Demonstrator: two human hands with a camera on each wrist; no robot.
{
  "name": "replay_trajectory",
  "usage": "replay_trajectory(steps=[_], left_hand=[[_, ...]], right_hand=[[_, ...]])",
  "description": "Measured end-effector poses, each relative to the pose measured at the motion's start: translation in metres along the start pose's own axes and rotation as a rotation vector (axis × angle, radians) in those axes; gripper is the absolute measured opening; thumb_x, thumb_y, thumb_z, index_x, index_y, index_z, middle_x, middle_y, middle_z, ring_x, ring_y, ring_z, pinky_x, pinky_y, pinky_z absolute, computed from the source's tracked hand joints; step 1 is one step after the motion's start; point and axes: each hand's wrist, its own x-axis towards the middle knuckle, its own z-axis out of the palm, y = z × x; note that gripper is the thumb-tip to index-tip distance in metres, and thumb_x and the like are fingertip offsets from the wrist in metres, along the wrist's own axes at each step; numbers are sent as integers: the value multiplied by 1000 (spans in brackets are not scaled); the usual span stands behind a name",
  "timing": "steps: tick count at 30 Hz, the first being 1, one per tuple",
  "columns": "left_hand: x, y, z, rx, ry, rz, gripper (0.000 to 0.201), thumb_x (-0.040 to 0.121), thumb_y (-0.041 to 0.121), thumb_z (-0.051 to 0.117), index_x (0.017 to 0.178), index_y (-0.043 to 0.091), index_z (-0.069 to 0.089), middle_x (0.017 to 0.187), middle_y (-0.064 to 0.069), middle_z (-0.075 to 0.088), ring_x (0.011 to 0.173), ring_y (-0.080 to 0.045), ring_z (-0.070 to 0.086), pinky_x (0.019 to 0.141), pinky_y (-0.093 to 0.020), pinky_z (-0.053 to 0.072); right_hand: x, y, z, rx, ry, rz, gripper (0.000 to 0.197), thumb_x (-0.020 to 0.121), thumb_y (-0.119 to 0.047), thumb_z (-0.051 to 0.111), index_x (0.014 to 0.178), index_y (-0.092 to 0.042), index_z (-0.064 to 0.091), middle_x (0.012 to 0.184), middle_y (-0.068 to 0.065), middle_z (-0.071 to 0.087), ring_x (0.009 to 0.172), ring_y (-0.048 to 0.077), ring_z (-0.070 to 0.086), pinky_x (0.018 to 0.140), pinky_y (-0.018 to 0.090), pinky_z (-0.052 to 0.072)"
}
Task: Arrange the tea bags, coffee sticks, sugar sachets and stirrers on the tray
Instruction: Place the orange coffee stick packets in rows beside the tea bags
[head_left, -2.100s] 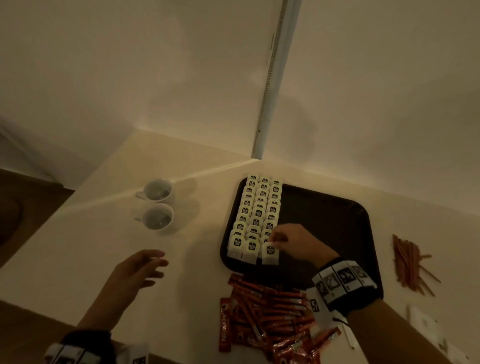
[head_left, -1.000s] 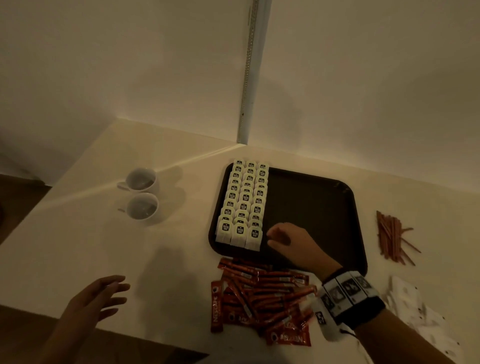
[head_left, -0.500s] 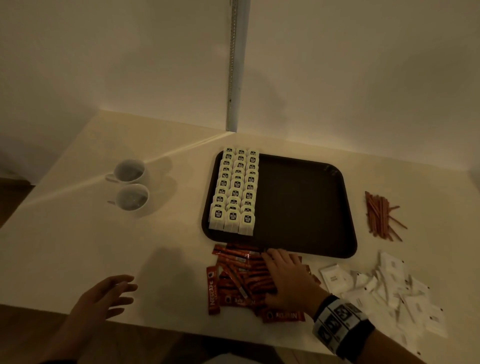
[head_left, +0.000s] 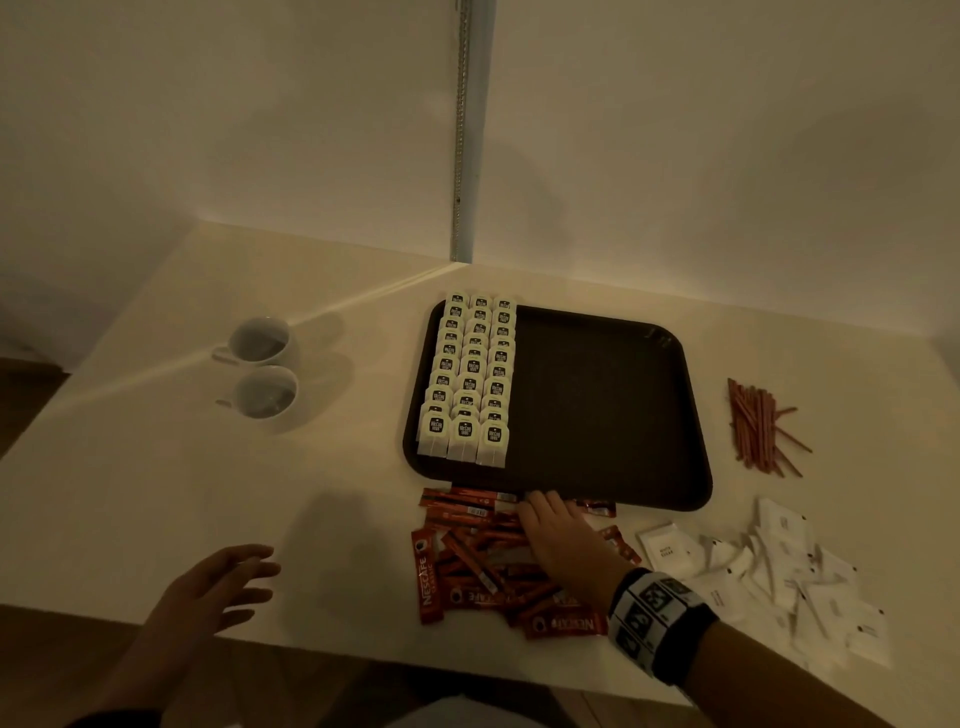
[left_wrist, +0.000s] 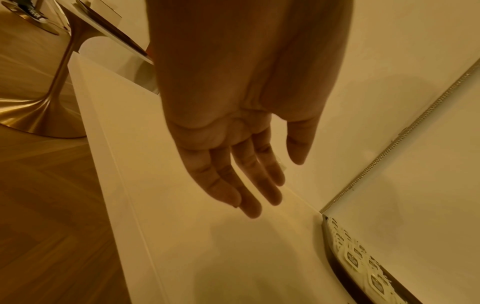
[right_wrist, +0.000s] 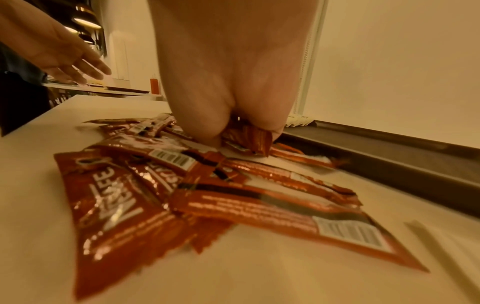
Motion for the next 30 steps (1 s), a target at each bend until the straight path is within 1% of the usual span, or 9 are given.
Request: replay_trajectory(steps=[6, 10, 12, 15, 19, 22, 26, 28, 30], left_hand=[[1, 16, 3, -8, -31, 39, 22, 98, 10, 46, 109, 4, 63, 102, -16, 69, 94, -37, 63, 78, -38, 46], [8, 44, 14, 31, -62, 156, 19, 97, 14, 48, 104, 11, 66, 100, -10, 71, 94, -33, 65, 80, -39, 49], [14, 64, 28, 48, -112, 222, 18, 94, 26, 56, 102, 14, 67, 96, -5, 72, 92, -30, 67, 82, -40, 50], [25, 102, 56, 80, -280, 341, 57, 64, 59, 68, 105, 19, 66, 102, 3, 72, 95, -19, 68, 83, -35, 52], [38, 161, 109, -38, -525, 470, 57, 74, 52, 64, 123, 24, 57, 122, 9, 65, 115, -11, 60, 95, -32, 48], [43, 198, 146, -303, -647, 410, 45, 87, 35, 63, 126, 14, 54, 113, 0, 68, 105, -20, 63, 86, -30, 51], [47, 222, 169, -545, -655, 315, 47, 86, 30, 57, 131, 13, 54, 128, -7, 62, 116, -22, 60, 87, -37, 54], [51, 225, 173, -543, -646, 344, 35, 88, 34, 59, 119, 18, 63, 126, -5, 64, 110, -21, 63, 78, -39, 54], [53, 227, 177, -563, -631, 337, 29, 86, 34, 60, 110, 19, 68, 123, -4, 66, 111, -22, 63, 83, -40, 52]], right_hand=[[4, -1, -16, -8, -28, 12, 53, 96, -41, 42, 137, -10, 32, 140, 11, 36, 127, 26, 36, 110, 39, 28], [0, -3, -50, 195, -5, 22, 45, 95, -26, 48, 136, -13, 33, 135, 6, 40, 121, 22, 41, 108, 37, 32], [-3, -5, -79, 424, 41, 24, 29, 97, -22, 43, 126, -15, 40, 118, 3, 49, 99, 15, 53, 94, 35, 46], [-3, -8, -131, 746, 55, -45, 19, 98, -20, 42, 117, -18, 42, 96, -2, 54, 82, 12, 55, 76, 30, 52], [5, -18, -187, 1212, 31, -126, 19, 98, -20, 43, 116, -28, 45, 96, 4, 58, 83, 16, 59, 79, 34, 55], [17, -23, -209, 1481, 26, -170, 16, 98, -14, 42, 109, -20, 53, 87, 1, 59, 71, 10, 60, 65, 25, 53], [27, -21, -221, 1583, 21, -166, 16, 97, -8, 43, 107, -9, 55, 83, 7, 61, 66, 11, 60, 55, 21, 51], [29, -18, -223, 1626, 16, -138, 15, 96, -8, 45, 107, -5, 56, 76, 7, 61, 61, 11, 60, 52, 20, 50], [30, -15, -223, 1648, 24, -96, 15, 95, -10, 49, 108, -4, 54, 73, 6, 62, 58, 11, 60, 51, 18, 50]])
